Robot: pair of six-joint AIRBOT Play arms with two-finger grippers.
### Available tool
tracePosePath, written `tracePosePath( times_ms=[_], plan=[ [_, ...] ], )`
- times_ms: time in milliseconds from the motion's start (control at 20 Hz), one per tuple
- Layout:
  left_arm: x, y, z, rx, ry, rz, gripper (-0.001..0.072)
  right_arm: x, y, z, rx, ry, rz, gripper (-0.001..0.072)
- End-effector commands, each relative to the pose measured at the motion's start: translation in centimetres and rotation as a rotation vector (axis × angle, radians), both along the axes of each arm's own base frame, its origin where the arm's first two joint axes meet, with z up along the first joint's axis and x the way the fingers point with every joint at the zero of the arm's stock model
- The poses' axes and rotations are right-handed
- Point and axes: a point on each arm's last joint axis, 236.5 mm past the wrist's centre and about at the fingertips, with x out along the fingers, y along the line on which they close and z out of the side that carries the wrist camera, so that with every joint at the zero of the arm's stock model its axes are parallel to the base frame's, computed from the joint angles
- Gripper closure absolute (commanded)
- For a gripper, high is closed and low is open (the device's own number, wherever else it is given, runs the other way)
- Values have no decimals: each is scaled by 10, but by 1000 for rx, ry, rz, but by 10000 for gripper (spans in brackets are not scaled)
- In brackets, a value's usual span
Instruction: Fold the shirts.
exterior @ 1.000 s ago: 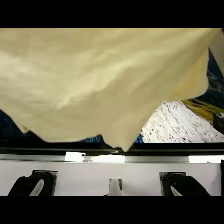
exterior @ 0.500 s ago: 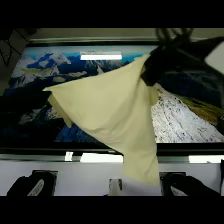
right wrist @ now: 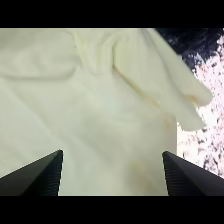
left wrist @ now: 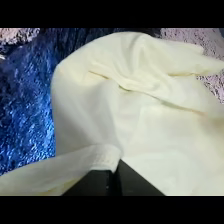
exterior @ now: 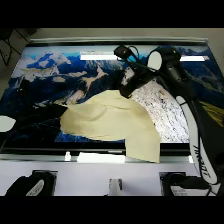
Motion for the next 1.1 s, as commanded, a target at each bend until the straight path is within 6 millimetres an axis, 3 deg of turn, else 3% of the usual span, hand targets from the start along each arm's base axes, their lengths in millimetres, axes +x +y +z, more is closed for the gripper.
tracePosePath(
  times_ms=[0, 100, 200, 250, 350, 450, 650, 950, 1000, 1050],
  plan=[
    [2, 8, -3, 10, 7, 16, 672, -18, -98, -6, -228, 117, -80, 49],
    [0, 9, -6, 16, 20, 11, 672, -31, -145, -12, -118, 274, -205, 53],
    [-3, 8, -7, 16, 34, 0, 672, -43, -173, -25, 56, 404, -316, 58],
    [-5, 7, -9, 17, 41, -7, 672, -54, -185, -40, 101, 478, -360, 63],
    [-9, 5, -11, 16, 58, -19, 672, -95, -205, -82, 74, 660, -406, 65],
    [-12, 3, -12, 16, 70, -29, 672, -123, -202, -121, 62, 758, -409, 60],
    [-14, 3, -13, 40, 56, -62, 672, -137, -180, -177, 38, 759, -438, 58],
    [-20, 0, -16, 55, 65, -97, 672, -130, -156, -207, 15, 733, -412, 65],
    [-20, 0, -16, 55, 64, -97, 672, -131, -150, -209, 21, 746, -400, 168],
    [-20, 0, -16, 55, 65, -97, 672, -132, -143, -210, 37, 754, -390, 345]
  ],
)
